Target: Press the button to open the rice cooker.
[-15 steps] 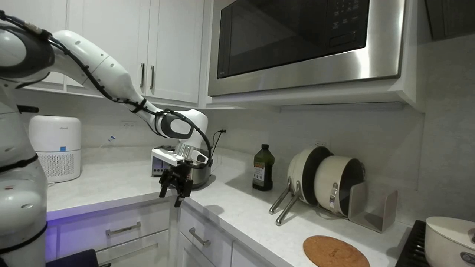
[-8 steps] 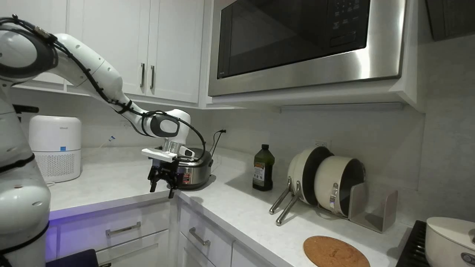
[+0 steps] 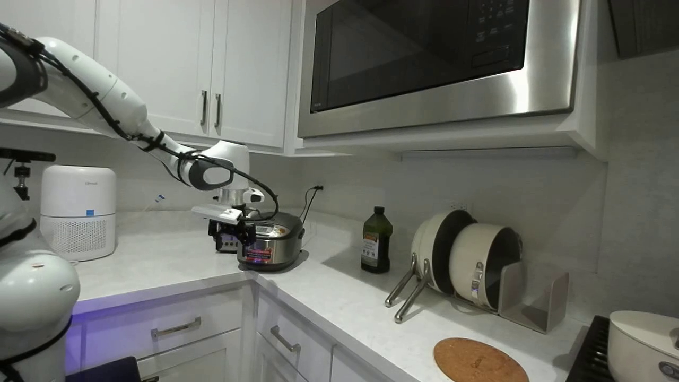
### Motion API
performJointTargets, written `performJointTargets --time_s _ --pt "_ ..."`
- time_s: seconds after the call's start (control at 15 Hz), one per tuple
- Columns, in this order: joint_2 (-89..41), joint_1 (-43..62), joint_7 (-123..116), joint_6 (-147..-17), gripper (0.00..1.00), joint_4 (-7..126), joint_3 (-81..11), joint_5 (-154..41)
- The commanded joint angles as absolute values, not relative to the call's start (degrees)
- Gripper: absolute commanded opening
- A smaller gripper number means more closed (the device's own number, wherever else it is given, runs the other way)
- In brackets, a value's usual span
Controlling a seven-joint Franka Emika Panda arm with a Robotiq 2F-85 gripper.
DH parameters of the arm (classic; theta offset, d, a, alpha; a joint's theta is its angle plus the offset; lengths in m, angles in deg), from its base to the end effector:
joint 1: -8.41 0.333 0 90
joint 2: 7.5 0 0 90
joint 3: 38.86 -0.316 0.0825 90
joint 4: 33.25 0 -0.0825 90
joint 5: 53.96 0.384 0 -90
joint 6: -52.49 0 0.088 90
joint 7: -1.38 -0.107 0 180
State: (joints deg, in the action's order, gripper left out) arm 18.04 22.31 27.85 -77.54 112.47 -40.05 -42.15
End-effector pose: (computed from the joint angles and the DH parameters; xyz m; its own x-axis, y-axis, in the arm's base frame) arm 0.4012 0.1137 0.4420 0.8076 0.5477 0.2185 0.5741 -0.8150 -0.0790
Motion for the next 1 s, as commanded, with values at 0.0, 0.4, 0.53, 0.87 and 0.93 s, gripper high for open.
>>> performJointTargets --time_s 0.0,0.4,0.53,0.87,0.93 --pt "22.87 26.03 32.22 -86.6 1.0 116.59 -37.96 -35.34" --pt "25.72 33.88 37.62 -103.07 1.0 119.85 -34.77 -29.38" --pt "25.85 36.82 38.38 -108.37 1.0 120.49 -33.63 -29.64" --pt "24.37 45.1 37.41 -118.82 0.73 120.06 -29.32 -32.25" --pt "23.86 46.66 37.13 -120.16 0.66 119.81 -28.33 -33.26"
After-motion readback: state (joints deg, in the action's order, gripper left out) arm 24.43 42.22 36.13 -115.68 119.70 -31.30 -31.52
